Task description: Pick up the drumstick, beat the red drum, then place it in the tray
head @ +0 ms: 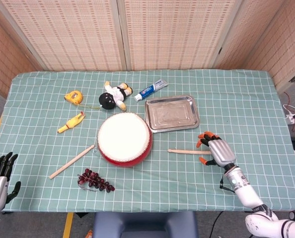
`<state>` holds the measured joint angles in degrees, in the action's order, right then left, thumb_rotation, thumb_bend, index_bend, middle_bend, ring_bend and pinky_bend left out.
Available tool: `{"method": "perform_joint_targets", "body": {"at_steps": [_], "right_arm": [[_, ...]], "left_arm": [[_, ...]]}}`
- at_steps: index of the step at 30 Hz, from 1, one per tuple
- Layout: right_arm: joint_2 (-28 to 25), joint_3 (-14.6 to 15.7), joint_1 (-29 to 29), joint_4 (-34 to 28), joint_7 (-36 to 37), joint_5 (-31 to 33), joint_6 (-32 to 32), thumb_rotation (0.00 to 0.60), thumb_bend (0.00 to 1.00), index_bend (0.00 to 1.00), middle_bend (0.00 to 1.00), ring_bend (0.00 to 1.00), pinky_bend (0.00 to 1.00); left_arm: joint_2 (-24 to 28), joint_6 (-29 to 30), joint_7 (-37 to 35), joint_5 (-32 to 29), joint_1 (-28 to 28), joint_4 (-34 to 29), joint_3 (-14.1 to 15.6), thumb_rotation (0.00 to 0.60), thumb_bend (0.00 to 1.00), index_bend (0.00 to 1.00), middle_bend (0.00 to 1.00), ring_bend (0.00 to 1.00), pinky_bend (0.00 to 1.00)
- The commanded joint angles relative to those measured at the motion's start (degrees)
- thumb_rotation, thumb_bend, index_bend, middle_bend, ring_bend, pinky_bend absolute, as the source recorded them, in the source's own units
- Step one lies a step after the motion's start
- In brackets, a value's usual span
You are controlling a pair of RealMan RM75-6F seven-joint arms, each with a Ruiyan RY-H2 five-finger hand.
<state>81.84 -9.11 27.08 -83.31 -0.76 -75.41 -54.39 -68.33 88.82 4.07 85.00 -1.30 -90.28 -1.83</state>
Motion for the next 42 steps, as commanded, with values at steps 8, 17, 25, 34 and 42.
{"method": "perform_joint_targets", "body": {"at_steps": [8, 17, 25, 34, 42], "right_arm": [[8.7, 0.1, 5.2, 9.9, -5.9, 2.5, 4.6, 0.6, 0.27, 0.47, 0.2, 0.11, 0.23], [11.6, 0.9, 6.5, 13.8, -7.8, 3.0, 4.7, 0.6, 0.27, 0.49, 0.2, 0.11, 0.23], [13.3, 1.2, 7.5, 15.9, -8.6, 3.8, 5.5, 0.6, 0.31, 0.52, 0.2, 0.11, 0.23], [13.0, 0.8, 7.4, 14.9, -6.5, 3.5, 4.0, 0.6, 0.41, 0.62, 0.2, 0.12, 0.23], [7.4, -2.2, 4.9, 5.9, 5.6, 2.9, 0.1, 0.6, 0.41, 0.62, 0.2, 0.12, 0.23]], "left_arm": [[-0.2, -1.0, -0.8, -0.8, -0.1, 1.1, 0.0, 0.6, 0.36, 0.06, 0.0, 0.0, 0.01], [-0.8, -1.7, -1.6, -1.0, -0.3, 2.2, -0.1, 0.6, 0.36, 0.06, 0.0, 0.0, 0.01], [-1.2, -2.1, -2.4, -1.3, -0.3, 3.2, -0.1, 0.6, 0.36, 0.06, 0.01, 0.0, 0.01], [-1.3, -2.0, -3.4, -1.3, 0.0, 4.0, -0.1, 0.6, 0.36, 0.06, 0.0, 0.0, 0.01], [-1.0, -2.0, -3.3, -1.1, 0.0, 3.7, -0.1, 0.6, 0.36, 0.06, 0.0, 0.0, 0.01]]}}
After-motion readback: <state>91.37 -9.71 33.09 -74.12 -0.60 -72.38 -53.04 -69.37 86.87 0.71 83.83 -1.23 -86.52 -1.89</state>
